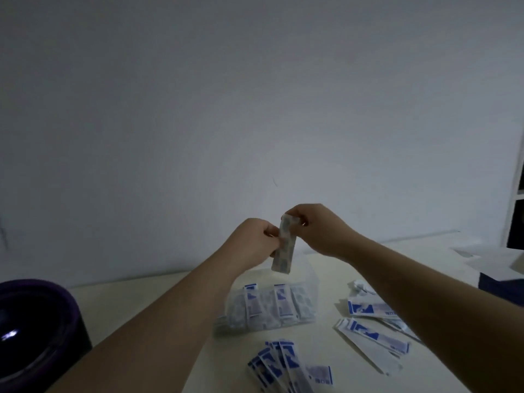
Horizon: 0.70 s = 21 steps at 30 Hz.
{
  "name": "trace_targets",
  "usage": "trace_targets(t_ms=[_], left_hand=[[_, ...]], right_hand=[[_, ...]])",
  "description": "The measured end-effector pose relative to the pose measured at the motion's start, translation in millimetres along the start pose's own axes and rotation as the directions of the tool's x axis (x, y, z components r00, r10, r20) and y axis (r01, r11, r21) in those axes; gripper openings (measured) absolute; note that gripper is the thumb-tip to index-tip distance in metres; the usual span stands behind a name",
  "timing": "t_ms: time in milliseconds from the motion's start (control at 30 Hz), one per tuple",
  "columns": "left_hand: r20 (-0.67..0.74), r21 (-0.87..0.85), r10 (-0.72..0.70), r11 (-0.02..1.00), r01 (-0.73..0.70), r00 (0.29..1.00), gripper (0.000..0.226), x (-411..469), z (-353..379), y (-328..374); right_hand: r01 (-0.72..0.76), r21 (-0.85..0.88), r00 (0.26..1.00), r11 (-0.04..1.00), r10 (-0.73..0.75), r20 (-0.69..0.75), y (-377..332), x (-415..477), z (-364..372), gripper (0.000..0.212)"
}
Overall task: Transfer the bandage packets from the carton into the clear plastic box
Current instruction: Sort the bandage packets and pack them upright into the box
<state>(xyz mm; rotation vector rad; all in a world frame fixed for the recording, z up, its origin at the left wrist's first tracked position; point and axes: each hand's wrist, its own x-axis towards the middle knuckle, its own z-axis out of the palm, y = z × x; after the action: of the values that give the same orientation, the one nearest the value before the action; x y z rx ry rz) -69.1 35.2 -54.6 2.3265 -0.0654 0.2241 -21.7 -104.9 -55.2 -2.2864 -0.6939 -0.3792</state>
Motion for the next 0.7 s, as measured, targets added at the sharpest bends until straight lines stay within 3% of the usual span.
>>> trace_targets(t_ms=[100,200,333,467,700], left_hand=[[0.029,-0.04,-0.102,0.994,0.104,0.994,0.02,22.0,15.9,-4.4],[0.093,0.038,-0.172,0.985,0.17,0.981,0.017,36.0,30.9,-7.8],[0.227,0.128,-0.288,0.956,0.265,0.93,0.004,45.8,45.5,-15.8],[0.264,0.41,-0.333,0.888,0.207,0.905,0.03,59.7,58.7,-25.6],[0.318,0.608,-0.282,0.793,0.033,0.905,0.034,65.7,65.6,-28.8]], right_hand=[[-0.064,-0.051,0.998,0.997,0.065,0.019,22.3,8.2,14.4,0.026],[-0.105,-0.174,0.989,0.979,0.122,0.09,38.9,17.0,25.3,0.027],[0.001,-0.458,0.958,0.889,0.131,0.255,43.9,21.8,32.7,0.026],[0.164,-0.664,0.932,0.73,0.106,0.347,44.5,24.1,37.6,0.021],[0.263,-0.758,0.926,0.596,0.063,0.371,37.6,22.3,43.2,0.033]])
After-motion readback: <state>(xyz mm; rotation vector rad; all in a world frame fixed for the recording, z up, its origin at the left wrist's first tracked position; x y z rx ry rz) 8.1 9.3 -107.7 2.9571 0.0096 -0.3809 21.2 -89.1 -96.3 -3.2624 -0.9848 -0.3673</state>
